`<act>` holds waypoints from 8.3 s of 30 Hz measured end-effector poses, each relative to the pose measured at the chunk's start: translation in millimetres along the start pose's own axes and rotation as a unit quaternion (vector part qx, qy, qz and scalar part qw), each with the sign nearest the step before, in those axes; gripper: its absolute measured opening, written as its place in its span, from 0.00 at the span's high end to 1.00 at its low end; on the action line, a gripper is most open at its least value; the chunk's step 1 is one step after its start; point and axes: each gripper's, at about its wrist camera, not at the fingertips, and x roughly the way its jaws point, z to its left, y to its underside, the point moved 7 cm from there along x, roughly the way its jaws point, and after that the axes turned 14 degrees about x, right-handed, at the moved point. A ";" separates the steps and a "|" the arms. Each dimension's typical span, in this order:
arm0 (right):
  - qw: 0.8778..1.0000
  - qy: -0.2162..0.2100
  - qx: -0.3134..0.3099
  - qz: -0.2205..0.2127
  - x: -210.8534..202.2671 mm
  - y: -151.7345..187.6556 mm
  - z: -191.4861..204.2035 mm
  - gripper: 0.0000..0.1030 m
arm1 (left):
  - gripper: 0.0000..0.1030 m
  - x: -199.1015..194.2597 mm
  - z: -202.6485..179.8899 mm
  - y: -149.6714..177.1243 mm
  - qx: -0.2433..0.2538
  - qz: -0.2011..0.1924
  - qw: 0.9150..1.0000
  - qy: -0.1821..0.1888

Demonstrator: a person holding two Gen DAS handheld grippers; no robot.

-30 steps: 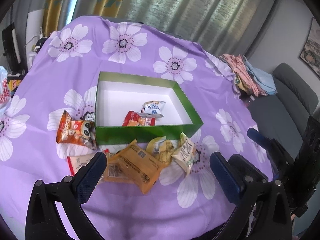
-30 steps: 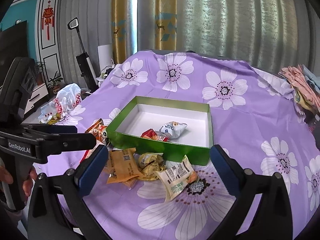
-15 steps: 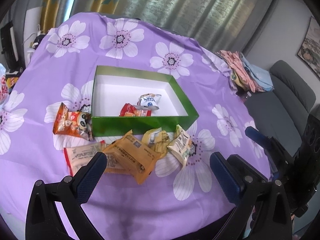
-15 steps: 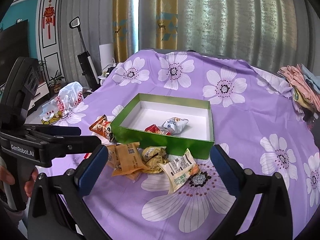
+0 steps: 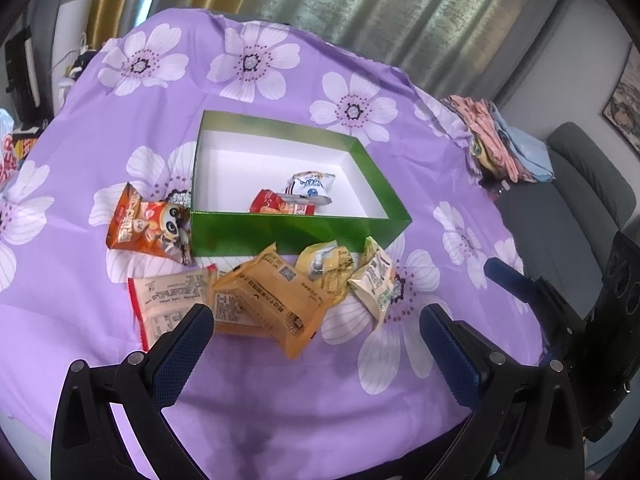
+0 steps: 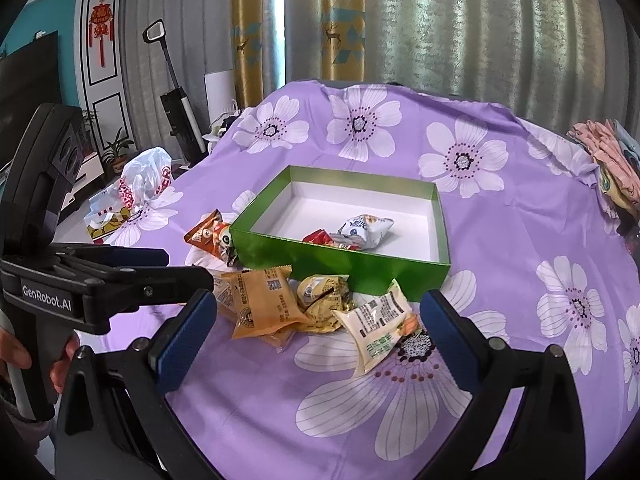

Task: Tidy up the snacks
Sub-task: 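Withdraw the left gripper and move it toward the orange-yellow packet, then grasp the large orange-yellow packet with the left gripper and lift, then carry the orange-yellow packet into the green box and release it, then withdraw the left gripper from the box toward the remaining snacks, then grasp the white-and-green packet with the left gripper and lift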

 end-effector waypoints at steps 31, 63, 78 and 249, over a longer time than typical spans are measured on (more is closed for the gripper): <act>0.995 -0.034 0.014 0.093 63.8 40.2 6.8 0.01 | 0.01 37.3 31.0 19.9 -0.030 0.020 0.999 0.026; 0.955 -0.231 0.065 0.177 117.7 54.5 47.6 0.07 | 0.01 73.4 63.2 17.3 -0.084 0.027 0.995 0.036; 0.955 -0.233 -0.033 0.182 131.6 34.9 53.3 0.08 | 0.05 71.0 59.9 18.6 -0.099 0.034 0.994 0.040; 0.981 -0.089 0.135 0.109 66.9 69.3 -94.4 0.12 | 0.08 106.8 -91.8 -20.4 0.148 0.043 0.985 0.074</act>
